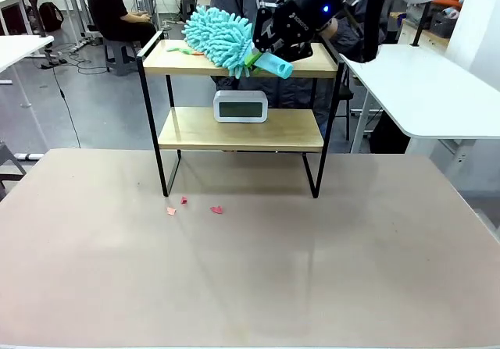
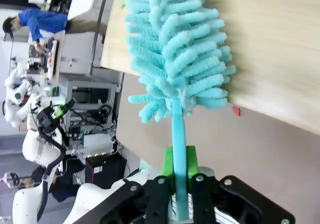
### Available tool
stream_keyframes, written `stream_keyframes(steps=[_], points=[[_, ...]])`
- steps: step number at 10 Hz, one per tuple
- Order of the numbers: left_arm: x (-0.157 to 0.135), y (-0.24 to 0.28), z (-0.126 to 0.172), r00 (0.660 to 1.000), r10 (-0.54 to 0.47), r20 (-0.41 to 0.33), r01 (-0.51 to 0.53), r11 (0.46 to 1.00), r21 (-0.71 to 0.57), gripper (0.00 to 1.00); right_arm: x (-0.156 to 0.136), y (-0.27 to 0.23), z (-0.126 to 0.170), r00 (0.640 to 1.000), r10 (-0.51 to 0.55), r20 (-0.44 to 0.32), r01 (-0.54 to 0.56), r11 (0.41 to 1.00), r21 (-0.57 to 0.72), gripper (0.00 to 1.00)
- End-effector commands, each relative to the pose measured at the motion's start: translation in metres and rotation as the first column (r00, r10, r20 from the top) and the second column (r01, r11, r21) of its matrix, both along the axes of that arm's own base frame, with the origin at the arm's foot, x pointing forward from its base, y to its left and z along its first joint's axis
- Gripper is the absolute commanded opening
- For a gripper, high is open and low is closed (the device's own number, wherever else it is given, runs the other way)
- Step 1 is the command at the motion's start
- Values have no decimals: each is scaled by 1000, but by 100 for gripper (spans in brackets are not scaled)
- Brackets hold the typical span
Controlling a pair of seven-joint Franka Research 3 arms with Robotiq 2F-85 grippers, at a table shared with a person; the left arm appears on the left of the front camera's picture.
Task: Clean the shelf.
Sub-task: Clean the remaining tier of the Shelf with the Duster once objects are removed.
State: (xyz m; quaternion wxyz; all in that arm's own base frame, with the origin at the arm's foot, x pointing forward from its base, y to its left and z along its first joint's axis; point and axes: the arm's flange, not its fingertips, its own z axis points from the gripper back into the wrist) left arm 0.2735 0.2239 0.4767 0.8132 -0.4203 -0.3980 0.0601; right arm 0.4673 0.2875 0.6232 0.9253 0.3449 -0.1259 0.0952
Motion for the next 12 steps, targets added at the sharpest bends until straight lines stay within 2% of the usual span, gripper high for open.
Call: stream_keyframes(steps=[1, 3, 5, 7, 9, 12], points=[[1, 0, -1, 999, -2, 34, 2, 1000, -3, 100, 0, -5, 5, 990, 136, -22, -134, 989, 60, 3], [1, 0, -1, 999, -2, 34, 2, 1000, -3, 100, 1, -17, 7, 966, 248, -77, -241, 967, 82, 3], [1, 0, -1, 999, -2, 34, 2, 1000, -3, 100, 2, -38, 7, 888, 412, -203, -400, 911, 99, 3], [1, 0, -1, 999, -2, 34, 2, 1000, -3, 100, -10, -61, 13, 795, 542, -273, -517, 840, 162, 3], [1, 0, -1, 999, -2, 34, 2, 1000, -3, 100, -20, -83, 16, 723, 638, -264, -574, 768, 284, 3], [1, 0, -1, 999, -2, 34, 2, 1000, -3, 100, -26, -106, 10, 699, 675, -235, -583, 728, 360, 3]])
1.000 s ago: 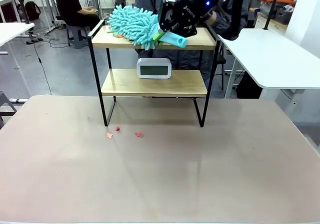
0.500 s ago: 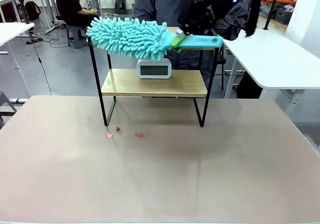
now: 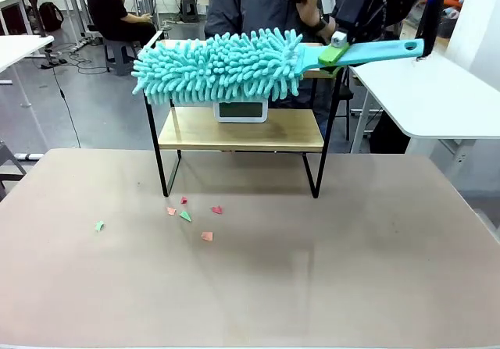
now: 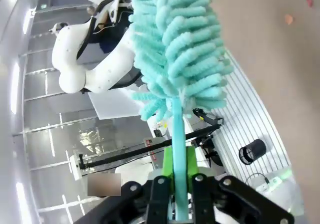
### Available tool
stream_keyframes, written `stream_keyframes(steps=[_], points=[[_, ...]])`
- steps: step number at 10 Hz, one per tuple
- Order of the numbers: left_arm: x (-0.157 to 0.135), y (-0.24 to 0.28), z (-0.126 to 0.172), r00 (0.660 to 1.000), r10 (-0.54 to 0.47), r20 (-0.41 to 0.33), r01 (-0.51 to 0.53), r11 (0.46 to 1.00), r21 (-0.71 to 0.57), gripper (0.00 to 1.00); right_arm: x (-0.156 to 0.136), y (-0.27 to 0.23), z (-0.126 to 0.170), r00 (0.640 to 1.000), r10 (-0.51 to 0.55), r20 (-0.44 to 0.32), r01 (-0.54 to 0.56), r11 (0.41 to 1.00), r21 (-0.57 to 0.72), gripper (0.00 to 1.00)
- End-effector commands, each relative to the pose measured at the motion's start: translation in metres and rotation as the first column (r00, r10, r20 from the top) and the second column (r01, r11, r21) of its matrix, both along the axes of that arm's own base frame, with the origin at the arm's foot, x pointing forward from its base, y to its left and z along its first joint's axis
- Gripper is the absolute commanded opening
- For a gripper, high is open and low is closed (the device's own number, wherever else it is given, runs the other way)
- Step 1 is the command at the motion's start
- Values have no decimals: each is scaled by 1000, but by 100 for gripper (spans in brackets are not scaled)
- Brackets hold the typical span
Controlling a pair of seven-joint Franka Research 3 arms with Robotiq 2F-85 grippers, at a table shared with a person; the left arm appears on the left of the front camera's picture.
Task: Clean the shelf.
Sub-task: Clean the remaining tier of the Shelf with the Duster once objects are removed.
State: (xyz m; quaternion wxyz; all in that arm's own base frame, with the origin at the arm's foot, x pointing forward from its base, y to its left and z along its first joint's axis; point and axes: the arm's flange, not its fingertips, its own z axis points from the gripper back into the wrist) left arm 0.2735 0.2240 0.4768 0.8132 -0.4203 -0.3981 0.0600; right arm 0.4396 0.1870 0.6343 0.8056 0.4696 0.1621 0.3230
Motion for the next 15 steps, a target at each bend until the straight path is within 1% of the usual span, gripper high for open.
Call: stream_keyframes(steps=[1, 2, 3, 4, 5, 6, 7, 8, 9, 10, 11, 12, 13, 14, 15], points=[[1, 0, -1, 999, -2, 34, 2, 1000, -3, 100, 1, -12, -4, 1000, -12, -12, 13, 997, 70, 3], [1, 0, -1, 999, -2, 34, 2, 1000, -3, 100, 0, -19, -6, 1000, -13, -20, 14, 996, 85, 3], [1, 0, -1, 999, -2, 34, 2, 1000, -3, 100, -2, -31, -7, 999, -42, -30, 45, 993, 113, 3], [1, 0, -1, 999, -2, 34, 2, 1000, -3, 100, -6, -58, -4, 994, -102, -36, 107, 976, 188, 3], [1, 0, -1, 999, -2, 34, 2, 1000, -3, 100, -17, -100, 0, 977, -209, -43, 211, 928, 308, 3], [1, 0, -1, 999, -2, 34, 2, 1000, -3, 100, -41, -150, 0, 943, -332, -36, 317, 859, 401, 3], [1, 0, -1, 999, -2, 34, 2, 1000, -3, 100, -64, -194, -5, 864, -503, -22, 461, 772, 437, 3], [1, 0, -1, 999, -2, 34, 2, 1000, -3, 100, -90, -235, -14, 794, -607, -37, 538, 673, 508, 3], [1, 0, -1, 999, -2, 34, 2, 1000, -3, 100, -116, -268, -26, 702, -710, -42, 599, 558, 574, 3], [1, 0, -1, 999, -2, 34, 2, 1000, -3, 100, -136, -296, -47, 584, -806, -97, 672, 413, 614, 3], [1, 0, -1, 999, -2, 34, 2, 1000, -3, 100, -138, -312, -75, 469, -867, -171, 772, 308, 557, 3], [1, 0, -1, 999, -2, 34, 2, 1000, -3, 100, -128, -317, -110, 373, -899, -230, 865, 247, 438, 3], [1, 0, -1, 999, -2, 34, 2, 1000, -3, 100, -114, -318, -146, 300, -914, -274, 927, 210, 311, 3], [1, 0, -1, 999, -2, 34, 2, 1000, -3, 100, -101, -319, -173, 273, -905, -326, 950, 200, 241, 3], [1, 0, -1, 999, -2, 34, 2, 1000, -3, 100, -89, -317, -188, 230, -903, -363, 970, 182, 163, 3]])
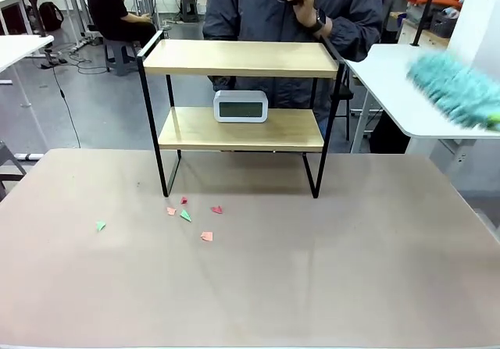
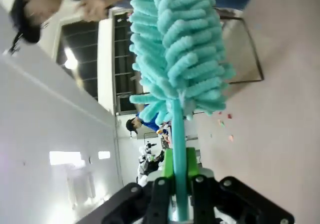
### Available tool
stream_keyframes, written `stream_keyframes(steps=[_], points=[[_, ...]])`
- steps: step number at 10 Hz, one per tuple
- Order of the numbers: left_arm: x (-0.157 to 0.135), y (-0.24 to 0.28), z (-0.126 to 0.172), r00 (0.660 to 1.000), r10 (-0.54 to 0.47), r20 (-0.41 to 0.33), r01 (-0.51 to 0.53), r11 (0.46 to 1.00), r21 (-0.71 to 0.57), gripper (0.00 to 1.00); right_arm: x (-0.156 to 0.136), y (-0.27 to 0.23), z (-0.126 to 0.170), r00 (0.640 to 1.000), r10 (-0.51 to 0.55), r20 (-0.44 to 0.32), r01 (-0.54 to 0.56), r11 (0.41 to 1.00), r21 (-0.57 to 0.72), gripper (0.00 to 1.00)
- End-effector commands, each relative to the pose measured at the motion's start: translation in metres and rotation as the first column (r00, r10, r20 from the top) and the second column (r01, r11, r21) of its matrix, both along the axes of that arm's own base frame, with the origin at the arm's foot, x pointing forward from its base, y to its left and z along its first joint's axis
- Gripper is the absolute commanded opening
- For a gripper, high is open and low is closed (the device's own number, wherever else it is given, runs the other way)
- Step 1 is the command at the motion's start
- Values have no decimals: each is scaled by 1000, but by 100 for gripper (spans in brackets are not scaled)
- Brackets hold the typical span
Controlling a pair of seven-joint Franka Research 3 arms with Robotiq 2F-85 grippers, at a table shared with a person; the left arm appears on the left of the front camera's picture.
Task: Clean the shelf.
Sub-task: Clean the remaining tier of the Shelf with the Duster once objects are removed, then hand the Duster back to the human.
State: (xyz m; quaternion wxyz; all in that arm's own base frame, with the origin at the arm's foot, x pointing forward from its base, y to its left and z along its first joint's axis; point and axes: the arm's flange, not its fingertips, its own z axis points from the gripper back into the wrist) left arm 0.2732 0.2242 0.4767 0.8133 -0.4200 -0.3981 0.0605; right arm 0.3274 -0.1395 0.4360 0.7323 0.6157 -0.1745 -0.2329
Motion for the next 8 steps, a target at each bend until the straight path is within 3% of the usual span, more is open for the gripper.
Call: stream_keyframes(steps=[1, 2, 3, 8], points=[[1, 0, -1, 999, -3, 34, 3, 1000, -3, 100, 33, 19, 16, 995, -13, -94, 14, 1000, 15, 3], [1, 0, -1, 999, -3, 34, 3, 1000, -3, 100, 51, 42, 26, 989, 0, -147, -12, 997, -78, 3], [1, 0, -1, 999, -3, 34, 3, 1000, -3, 100, 16, 11, -14, 998, 1, -69, -1, 1000, 3, 3], [1, 0, -1, 999, -3, 34, 3, 1000, -3, 100, 16, 11, -14, 998, 1, -69, -1, 1000, 3, 3]])
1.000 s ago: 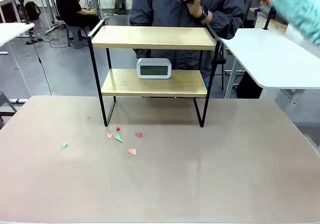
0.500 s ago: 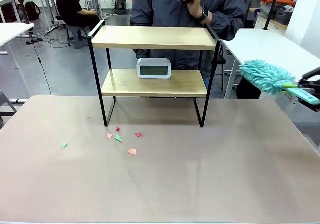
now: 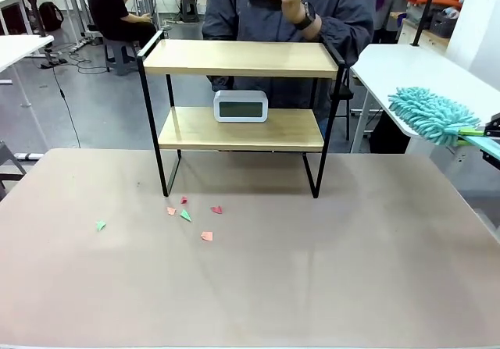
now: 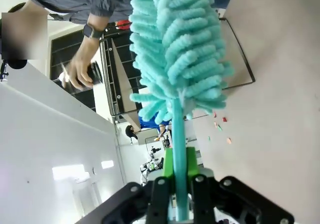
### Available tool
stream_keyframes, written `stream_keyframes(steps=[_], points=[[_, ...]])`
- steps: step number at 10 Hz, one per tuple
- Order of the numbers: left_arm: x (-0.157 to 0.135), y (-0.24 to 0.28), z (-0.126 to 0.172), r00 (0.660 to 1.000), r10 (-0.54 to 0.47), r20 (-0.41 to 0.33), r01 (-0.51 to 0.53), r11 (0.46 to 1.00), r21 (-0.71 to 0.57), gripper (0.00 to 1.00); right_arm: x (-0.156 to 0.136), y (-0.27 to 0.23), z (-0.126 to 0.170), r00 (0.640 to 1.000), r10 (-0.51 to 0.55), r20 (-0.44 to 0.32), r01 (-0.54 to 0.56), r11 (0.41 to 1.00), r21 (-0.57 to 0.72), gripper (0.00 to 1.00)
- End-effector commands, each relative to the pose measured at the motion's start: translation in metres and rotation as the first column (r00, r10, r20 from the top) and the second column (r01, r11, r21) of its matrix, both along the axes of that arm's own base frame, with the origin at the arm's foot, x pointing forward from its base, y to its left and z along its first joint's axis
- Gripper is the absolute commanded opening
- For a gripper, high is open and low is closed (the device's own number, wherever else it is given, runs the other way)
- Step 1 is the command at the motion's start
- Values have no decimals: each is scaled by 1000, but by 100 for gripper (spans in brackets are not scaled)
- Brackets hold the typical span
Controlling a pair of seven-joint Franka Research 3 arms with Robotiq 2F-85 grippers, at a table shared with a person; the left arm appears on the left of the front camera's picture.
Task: Clean the shelf.
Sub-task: Hand the Duster back to the human.
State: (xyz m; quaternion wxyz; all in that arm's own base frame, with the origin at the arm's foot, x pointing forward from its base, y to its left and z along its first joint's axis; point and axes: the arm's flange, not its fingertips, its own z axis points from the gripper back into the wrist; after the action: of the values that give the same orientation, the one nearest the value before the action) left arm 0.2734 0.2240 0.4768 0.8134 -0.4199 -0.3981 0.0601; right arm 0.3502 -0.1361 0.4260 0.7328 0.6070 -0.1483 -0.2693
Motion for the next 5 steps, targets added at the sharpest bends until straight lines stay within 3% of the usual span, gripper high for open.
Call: stream_keyframes(steps=[1, 5], points=[[1, 0, -1, 999, -2, 34, 3, 1000, -4, 100, -6, 7, -4, 1000, 25, 18, -25, 1000, -8, 3], [1, 0, -1, 999, -2, 34, 3, 1000, -4, 100, -6, 7, -4, 1000, 25, 18, -25, 1000, -8, 3]])
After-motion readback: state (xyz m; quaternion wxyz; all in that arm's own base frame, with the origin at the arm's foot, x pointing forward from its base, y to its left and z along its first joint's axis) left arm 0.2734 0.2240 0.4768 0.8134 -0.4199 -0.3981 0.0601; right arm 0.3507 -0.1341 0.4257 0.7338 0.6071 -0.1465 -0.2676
